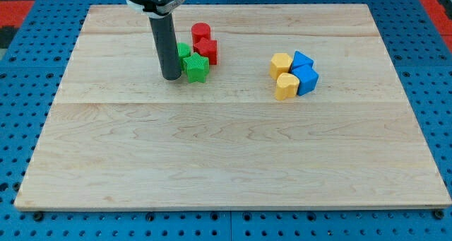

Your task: Adjust the green blocks to the left side of the red blocks

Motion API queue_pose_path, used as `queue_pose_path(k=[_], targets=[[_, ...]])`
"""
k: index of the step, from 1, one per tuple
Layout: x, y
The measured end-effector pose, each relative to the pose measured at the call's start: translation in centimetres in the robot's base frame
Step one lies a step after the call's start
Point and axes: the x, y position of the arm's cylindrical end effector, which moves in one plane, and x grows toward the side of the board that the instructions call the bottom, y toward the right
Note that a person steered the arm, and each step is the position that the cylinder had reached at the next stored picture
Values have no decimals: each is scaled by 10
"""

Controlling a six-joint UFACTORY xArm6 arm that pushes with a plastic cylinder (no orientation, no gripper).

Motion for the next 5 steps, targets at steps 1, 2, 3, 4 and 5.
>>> queue_pose_path(k=[1, 2, 3, 4, 5], targets=[[0, 0], [1, -1], [0, 4], [-12, 11], [-19, 21]])
